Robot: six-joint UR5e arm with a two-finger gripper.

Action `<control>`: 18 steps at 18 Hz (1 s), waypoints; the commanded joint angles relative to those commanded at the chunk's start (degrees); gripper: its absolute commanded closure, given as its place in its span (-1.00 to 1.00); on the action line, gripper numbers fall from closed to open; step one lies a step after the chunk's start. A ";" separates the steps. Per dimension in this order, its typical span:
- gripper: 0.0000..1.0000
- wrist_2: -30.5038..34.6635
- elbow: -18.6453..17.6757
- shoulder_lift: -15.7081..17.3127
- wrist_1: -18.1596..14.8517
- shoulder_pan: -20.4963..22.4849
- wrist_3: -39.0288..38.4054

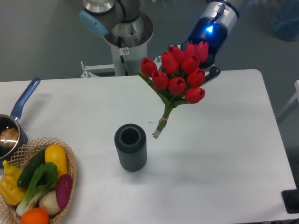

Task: Place the flowers on the table
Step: 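Carry the red tulip bouquet with the gripper away from the black vase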

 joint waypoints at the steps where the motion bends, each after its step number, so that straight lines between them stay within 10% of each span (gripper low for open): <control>1: 0.36 0.09 -0.09 0.09 0.00 -0.17 0.00; 18: 0.36 8.95 2.63 0.17 0.00 1.23 0.35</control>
